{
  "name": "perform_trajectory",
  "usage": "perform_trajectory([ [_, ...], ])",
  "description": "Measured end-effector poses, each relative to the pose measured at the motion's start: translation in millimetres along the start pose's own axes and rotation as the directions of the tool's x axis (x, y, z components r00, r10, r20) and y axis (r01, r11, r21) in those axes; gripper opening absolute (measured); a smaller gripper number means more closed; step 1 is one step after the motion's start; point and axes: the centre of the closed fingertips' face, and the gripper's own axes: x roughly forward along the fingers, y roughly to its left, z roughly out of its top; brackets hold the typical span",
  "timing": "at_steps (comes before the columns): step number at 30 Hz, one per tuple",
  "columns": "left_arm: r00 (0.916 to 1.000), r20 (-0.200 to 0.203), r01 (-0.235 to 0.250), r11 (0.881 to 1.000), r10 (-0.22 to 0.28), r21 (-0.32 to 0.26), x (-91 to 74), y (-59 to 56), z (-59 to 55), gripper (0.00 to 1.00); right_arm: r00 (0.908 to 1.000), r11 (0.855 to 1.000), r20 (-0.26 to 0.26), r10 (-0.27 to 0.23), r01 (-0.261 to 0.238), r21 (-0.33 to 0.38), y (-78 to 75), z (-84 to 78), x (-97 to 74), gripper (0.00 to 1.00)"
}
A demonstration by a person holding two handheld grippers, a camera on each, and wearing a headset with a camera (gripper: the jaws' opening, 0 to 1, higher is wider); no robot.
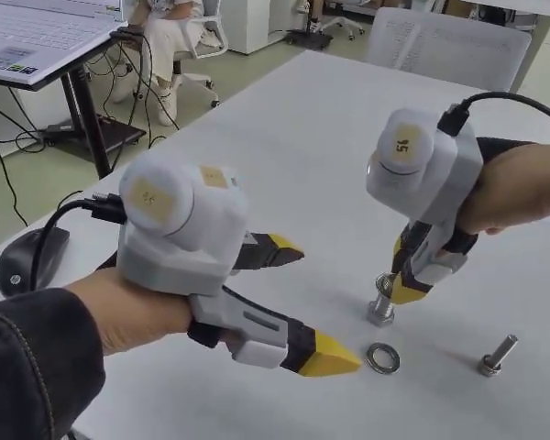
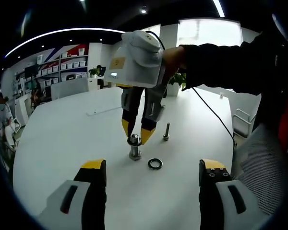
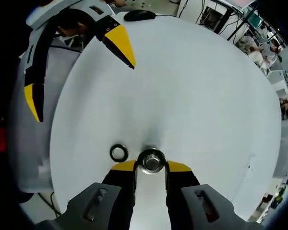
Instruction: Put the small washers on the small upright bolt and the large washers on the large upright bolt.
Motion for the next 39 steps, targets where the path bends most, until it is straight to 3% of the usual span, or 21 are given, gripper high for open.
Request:
perform_trajectory([
  [29,0.9999,-0.011,0.005,1.0,-0.005,-0.003,1.3,0.9,-4.1,0.79,0.9994,0.999,-0.011,0.032,-0.032,0.032,2.3,-5.5,39.0,0.24],
  [39,0.9999,-0.01,0.005,1.0,-0.005,-0.004,0.7,1.1,-4.3,0.79,0.9994,0.999,-0.014,0.032,-0.031,0.032,4.0,-3.2,37.6,0.24],
])
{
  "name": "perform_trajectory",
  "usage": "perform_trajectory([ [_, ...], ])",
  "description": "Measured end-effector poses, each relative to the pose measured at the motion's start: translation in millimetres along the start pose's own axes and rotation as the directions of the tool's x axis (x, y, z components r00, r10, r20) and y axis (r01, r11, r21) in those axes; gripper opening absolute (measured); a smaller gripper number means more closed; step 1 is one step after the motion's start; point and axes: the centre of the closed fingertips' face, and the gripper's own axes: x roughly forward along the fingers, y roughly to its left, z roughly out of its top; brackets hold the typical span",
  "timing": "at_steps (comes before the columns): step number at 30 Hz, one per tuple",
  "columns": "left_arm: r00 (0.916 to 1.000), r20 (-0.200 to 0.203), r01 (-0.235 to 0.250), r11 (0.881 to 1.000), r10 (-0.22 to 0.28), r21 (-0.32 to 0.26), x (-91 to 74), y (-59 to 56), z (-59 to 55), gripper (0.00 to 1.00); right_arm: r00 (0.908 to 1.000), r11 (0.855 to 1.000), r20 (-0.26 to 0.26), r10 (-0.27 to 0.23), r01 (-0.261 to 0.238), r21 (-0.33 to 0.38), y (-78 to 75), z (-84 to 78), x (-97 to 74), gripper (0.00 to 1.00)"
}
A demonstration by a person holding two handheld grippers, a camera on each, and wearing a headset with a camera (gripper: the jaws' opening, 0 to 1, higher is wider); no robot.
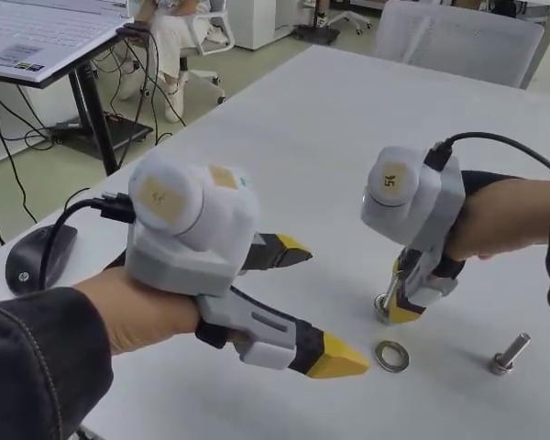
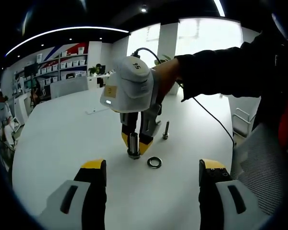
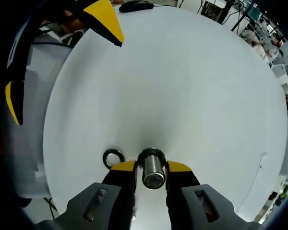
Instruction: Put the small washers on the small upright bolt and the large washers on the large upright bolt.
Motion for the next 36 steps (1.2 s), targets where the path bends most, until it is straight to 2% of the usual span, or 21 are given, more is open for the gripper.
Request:
perform_trajectory([
  [13,1.0,0.0,0.0,1.0,0.0,0.0,-0.3,-1.0,-1.2,0.78,0.9999,1.0,0.006,-0.008,0.008,-0.003,-0.6,-0.2,-2.2,0.26],
  [26,1.0,0.001,0.007,1.0,-0.007,0.007,0.4,-3.4,0.0,0.78,0.9995,0.999,0.014,-0.027,0.026,0.043,-2.7,-14.7,-8.1,0.3],
  [36,0.9999,0.001,0.012,1.0,-0.012,0.011,1.7,-5.2,1.0,0.78,0.9993,0.997,0.02,-0.032,0.031,0.069,5.2,-25.2,-16.9,0.3],
])
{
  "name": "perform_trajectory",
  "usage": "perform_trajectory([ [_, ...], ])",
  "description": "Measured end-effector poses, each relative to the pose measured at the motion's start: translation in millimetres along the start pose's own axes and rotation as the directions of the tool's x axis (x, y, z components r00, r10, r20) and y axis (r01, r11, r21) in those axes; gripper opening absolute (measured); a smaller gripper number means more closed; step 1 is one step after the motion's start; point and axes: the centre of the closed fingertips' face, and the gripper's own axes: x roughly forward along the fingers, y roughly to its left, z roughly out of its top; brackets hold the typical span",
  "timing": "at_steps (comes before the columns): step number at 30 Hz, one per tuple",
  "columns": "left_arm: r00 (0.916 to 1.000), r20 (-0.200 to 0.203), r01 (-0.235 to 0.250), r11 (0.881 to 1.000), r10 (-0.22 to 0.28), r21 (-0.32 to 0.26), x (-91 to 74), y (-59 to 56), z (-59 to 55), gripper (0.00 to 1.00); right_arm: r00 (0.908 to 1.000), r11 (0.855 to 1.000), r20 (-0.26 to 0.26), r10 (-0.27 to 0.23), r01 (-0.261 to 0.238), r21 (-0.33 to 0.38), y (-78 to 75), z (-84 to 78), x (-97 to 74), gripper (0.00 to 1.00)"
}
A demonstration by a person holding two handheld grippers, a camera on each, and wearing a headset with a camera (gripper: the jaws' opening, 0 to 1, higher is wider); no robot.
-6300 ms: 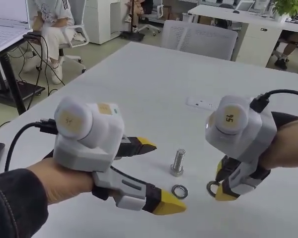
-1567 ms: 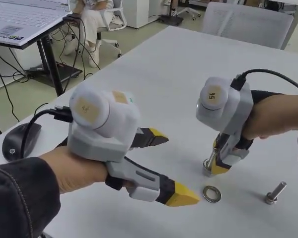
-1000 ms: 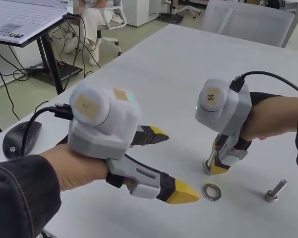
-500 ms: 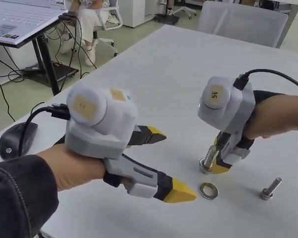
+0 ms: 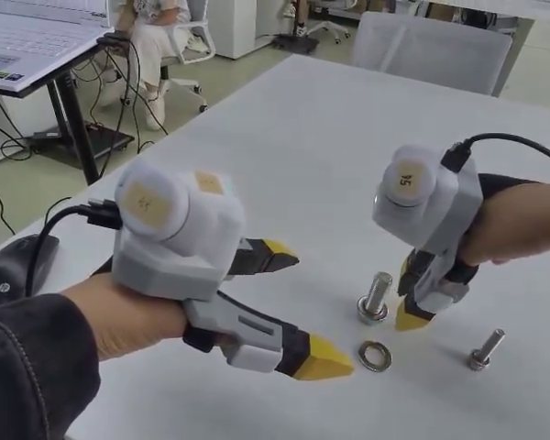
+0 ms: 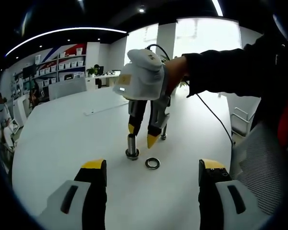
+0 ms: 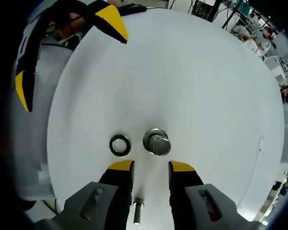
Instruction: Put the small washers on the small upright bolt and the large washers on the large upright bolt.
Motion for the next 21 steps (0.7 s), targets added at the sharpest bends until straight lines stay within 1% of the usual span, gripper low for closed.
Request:
perform_trajectory([
  [6,1.0,-0.004,0.005,1.0,-0.005,0.003,1.6,-1.9,-0.3,0.78,1.0,1.0,0.004,0.001,-0.001,0.011,6.6,-5.0,-2.0,0.3],
  [12,1.0,-0.004,0.007,1.0,-0.007,0.005,2.4,-2.3,-0.2,0.78,1.0,1.0,0.007,0.001,-0.001,0.02,17.7,-8.2,-4.8,0.3],
  [21,0.9999,-0.003,0.012,1.0,-0.012,0.008,2.9,-3.5,0.3,0.78,0.9996,1.0,0.025,0.01,-0.011,0.022,32.9,-5.5,-4.1,0.3],
])
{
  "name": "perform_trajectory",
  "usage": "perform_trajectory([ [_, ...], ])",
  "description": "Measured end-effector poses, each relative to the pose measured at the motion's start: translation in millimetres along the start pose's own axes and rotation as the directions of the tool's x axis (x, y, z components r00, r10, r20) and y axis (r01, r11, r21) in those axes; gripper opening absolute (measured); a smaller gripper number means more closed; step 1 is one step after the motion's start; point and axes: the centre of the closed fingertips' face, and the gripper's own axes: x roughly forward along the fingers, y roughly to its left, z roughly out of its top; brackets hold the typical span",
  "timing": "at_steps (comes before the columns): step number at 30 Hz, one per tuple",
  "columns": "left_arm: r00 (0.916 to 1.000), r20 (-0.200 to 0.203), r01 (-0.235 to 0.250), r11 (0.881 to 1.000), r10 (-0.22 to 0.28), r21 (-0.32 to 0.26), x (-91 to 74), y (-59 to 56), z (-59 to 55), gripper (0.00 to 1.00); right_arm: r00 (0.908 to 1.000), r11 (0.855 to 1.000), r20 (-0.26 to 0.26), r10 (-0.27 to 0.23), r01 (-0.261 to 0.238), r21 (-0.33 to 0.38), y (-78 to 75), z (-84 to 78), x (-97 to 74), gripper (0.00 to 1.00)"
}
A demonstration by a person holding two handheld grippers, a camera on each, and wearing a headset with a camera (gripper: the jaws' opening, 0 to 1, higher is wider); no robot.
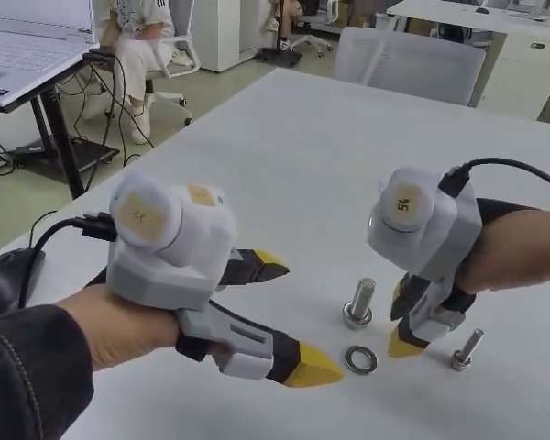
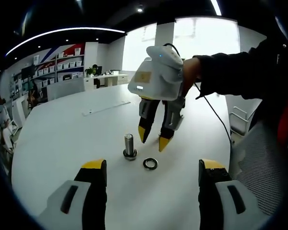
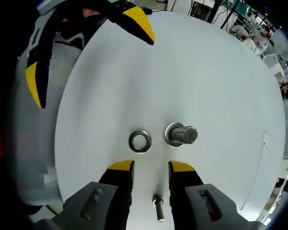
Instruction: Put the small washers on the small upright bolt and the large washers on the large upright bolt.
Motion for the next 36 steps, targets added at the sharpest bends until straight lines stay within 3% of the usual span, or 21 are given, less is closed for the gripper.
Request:
perform_trajectory([
  [14,1.0,-0.007,0.001,1.0,-0.001,0.005,-0.6,-0.7,-1.7,0.78,0.9993,1.0,0.035,0.013,-0.013,0.016,18.1,9.9,15.7,0.3],
  [20,1.0,-0.008,0.002,1.0,-0.002,0.006,-0.6,-1.6,-1.7,0.78,0.9977,0.999,0.068,0.005,-0.008,0.037,18.8,16.6,22.3,0.3],
  [36,1.0,-0.003,0.0,1.0,0.0,0.007,-2.0,-1.2,-1.1,0.77,0.998,0.998,0.062,0.01,-0.013,0.054,14.6,20.2,33.8,0.3],
])
